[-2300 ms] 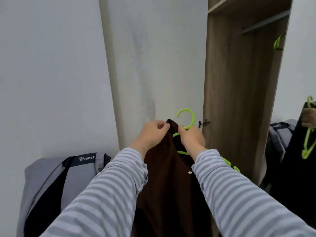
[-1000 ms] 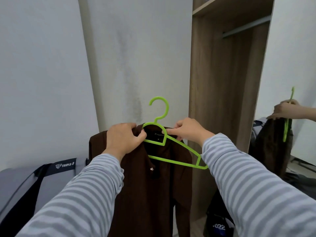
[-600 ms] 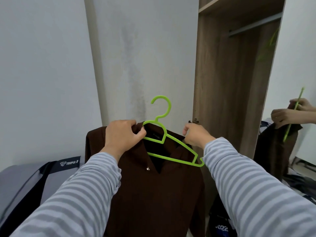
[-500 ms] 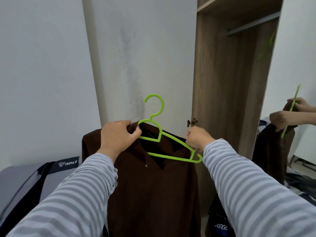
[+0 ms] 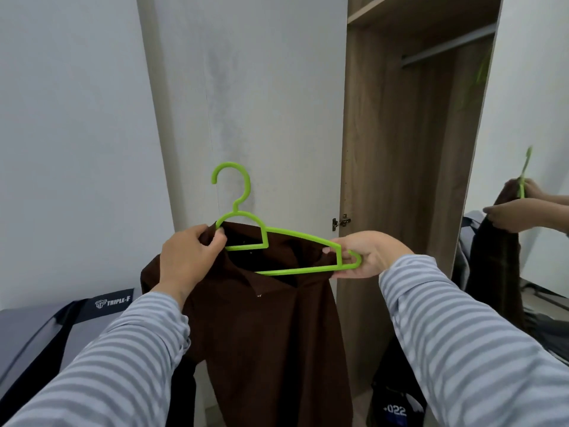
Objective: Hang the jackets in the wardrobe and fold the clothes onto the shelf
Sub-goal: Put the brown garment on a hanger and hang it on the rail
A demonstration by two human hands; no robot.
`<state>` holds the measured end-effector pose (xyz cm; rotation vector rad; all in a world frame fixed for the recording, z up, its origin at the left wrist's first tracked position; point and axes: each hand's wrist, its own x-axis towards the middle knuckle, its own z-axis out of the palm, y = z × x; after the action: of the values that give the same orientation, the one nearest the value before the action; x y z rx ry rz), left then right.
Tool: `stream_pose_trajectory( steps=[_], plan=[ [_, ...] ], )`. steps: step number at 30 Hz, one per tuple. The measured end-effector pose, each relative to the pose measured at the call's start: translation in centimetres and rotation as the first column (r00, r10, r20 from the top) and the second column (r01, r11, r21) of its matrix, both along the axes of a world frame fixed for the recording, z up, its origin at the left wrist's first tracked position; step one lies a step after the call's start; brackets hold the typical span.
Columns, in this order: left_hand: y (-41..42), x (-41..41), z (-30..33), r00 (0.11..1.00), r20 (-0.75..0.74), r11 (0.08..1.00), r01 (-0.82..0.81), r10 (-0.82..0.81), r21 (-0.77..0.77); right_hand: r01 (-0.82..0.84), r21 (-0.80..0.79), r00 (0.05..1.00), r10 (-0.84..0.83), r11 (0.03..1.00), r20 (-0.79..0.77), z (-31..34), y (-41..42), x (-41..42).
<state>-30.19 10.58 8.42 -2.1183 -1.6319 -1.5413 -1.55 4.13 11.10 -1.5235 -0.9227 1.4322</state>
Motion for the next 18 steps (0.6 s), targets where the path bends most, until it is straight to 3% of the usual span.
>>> stream_pose_trajectory(
  steps=[3, 9, 18],
  plan=[
    [0.2, -0.3, -0.2, 0.999, 0.049, 1.000, 0.011, -0.010, -0.025, 0.051, 0.089, 0.977, -0.031, 0.995, -0.213, 0.0, 0.2, 0.1],
    [1.0, -0.9, -0.9, 0.980, 0.196, 0.991, 0.046, -0.020, -0.128, -0.013, 0.302, 0.873, 0.158, 0.953, -0.462, -0.2, -0.2, -0.4],
    [2.1, -1.5, -0.7, 0.975, 0.220, 0.983, 0.059, -0.020, -0.174, 0.055, 0.404, 0.815, 0.193, 0.913, -0.547, -0.8, 0.2, -0.7]
  ],
)
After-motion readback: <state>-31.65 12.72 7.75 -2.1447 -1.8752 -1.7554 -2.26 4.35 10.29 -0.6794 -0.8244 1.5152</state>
